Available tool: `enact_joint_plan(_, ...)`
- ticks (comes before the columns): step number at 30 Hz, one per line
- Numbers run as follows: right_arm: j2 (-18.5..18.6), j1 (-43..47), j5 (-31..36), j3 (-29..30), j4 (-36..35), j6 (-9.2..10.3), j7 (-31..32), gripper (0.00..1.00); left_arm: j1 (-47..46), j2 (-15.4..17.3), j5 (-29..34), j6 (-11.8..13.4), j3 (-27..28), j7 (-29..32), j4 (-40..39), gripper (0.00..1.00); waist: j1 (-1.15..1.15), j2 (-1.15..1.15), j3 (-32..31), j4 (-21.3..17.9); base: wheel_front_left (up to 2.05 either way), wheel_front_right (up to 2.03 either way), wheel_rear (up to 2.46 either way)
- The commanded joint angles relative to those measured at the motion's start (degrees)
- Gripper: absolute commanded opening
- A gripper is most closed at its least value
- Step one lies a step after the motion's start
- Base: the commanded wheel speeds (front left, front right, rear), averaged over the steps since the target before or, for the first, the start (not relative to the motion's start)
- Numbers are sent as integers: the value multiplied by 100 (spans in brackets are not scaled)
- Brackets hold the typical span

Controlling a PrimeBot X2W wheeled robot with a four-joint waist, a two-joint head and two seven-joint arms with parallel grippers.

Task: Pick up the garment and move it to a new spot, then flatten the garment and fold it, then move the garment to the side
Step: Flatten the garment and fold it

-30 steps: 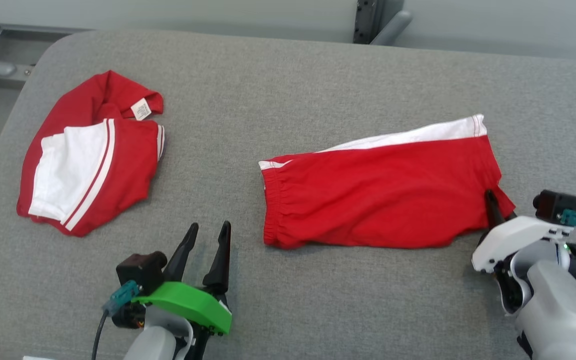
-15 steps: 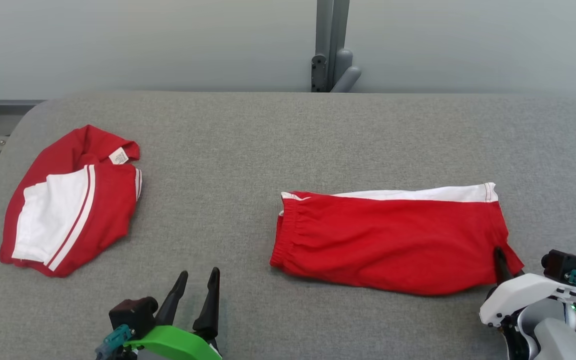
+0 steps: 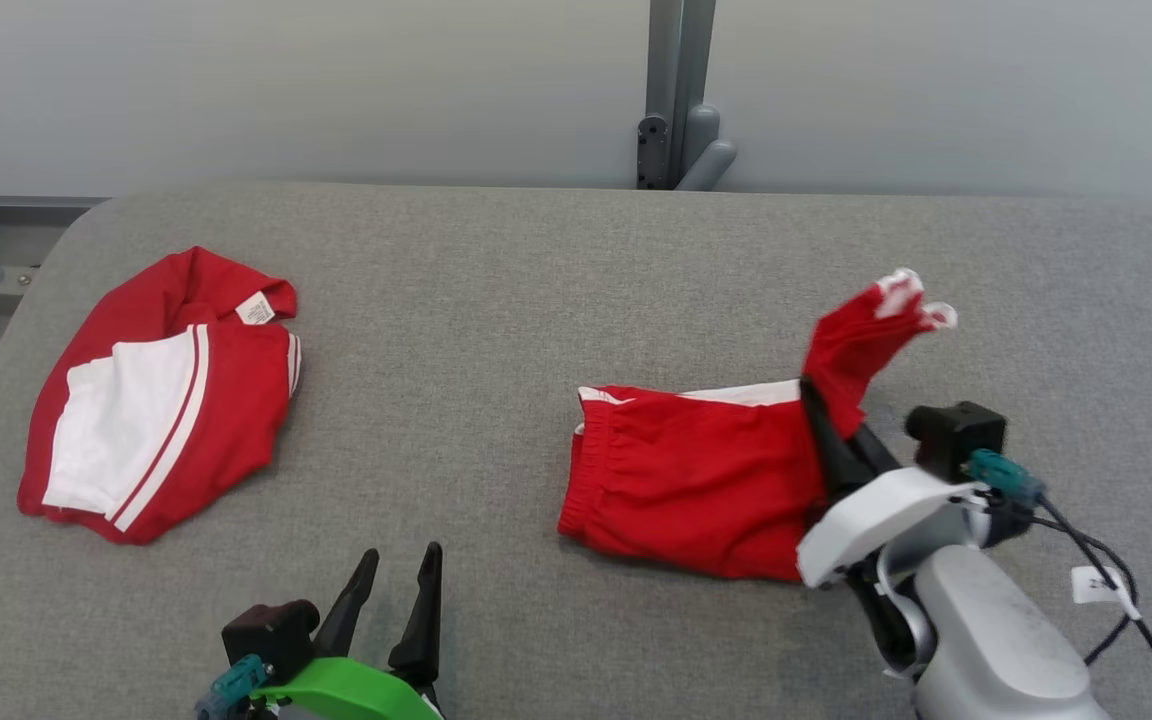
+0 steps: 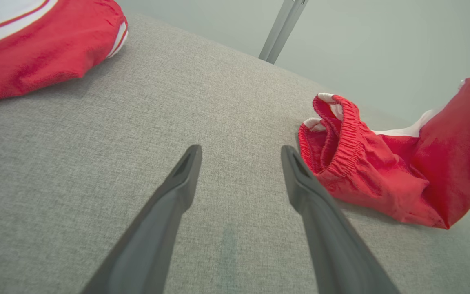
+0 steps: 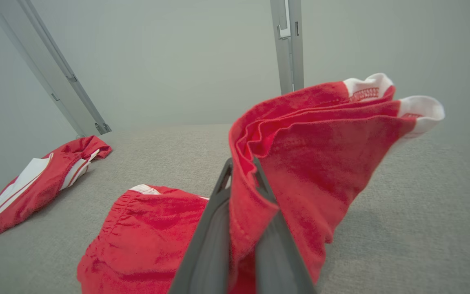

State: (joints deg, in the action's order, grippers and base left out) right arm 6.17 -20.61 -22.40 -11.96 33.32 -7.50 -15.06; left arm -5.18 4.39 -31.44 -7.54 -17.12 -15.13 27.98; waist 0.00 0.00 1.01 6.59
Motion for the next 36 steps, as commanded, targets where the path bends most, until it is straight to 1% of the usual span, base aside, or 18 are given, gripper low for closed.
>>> enact_joint_plan(1,-62,-104,-43,-420,-136,2,-15,0,53,-16,24,10,-22,-2,4,100,0,0,-15,82,0,0,0)
enact_joint_plan(5,-179,-190,-220,-1345,-205,2,-15,0,33,-40,3,10,-53,-2,8,100,0,0,-53,236,0,0,0)
enact_joint_plan(10,-283,-221,-427,-2234,113,2,-15,0,13,-39,-66,10,-62,-2,46,100,0,0,-72,374,0,0,0)
enact_joint_plan(11,-291,-238,-456,-2369,212,2,-15,43,-3,-22,-55,10,-64,-2,57,100,0,0,-73,388,0,0,0)
enact_joint_plan(12,-301,-257,-527,-2454,244,2,-15,100,-21,-9,-31,10,-59,-2,61,100,0,0,-74,398,0,0,0)
enact_joint_plan(17,-307,-183,-781,-2720,124,2,-15,100,-60,29,69,10,96,-2,74,100,0,0,-73,301,0,0,0)
enact_joint_plan(19,-304,-120,-810,-2621,85,2,-15,100,-50,42,126,10,203,-2,75,100,0,0,-89,205,0,0,0)
enact_joint_plan(21,-300,-26,-696,-2421,78,2,-15,100,-13,46,207,10,353,-2,44,100,0,0,-105,86,0,0,0)
enact_joint_plan(24,-181,123,-448,-1913,51,2,-15,100,63,20,383,10,592,-1,-18,100,0,0,-111,-95,0,0,0)
enact_joint_plan(26,-124,282,-227,-1508,-1,2,-15,100,110,-2,611,10,699,-2,-85,100,0,0,-106,-212,0,0,0)
enact_joint_plan(29,-72,548,136,-881,-99,1,-15,100,174,-28,789,10,884,-2,-135,100,0,0,-95,-349,0,0,0)
enact_joint_plan(32,-88,817,435,-250,-180,2,-15,100,206,-70,998,10,969,-2,-239,100,0,0,-83,-440,0,0,0)
enact_joint_plan(34,-126,965,517,209,-213,2,-15,100,260,-72,1164,10,1033,-1,-308,100,0,0,-69,-490,0,0,0)
enact_joint_plan(36,-176,1056,684,519,-277,1,-15,100,293,-73,1256,10,1103,-1,-360,100,0,0,-57,-526,0,0,0)
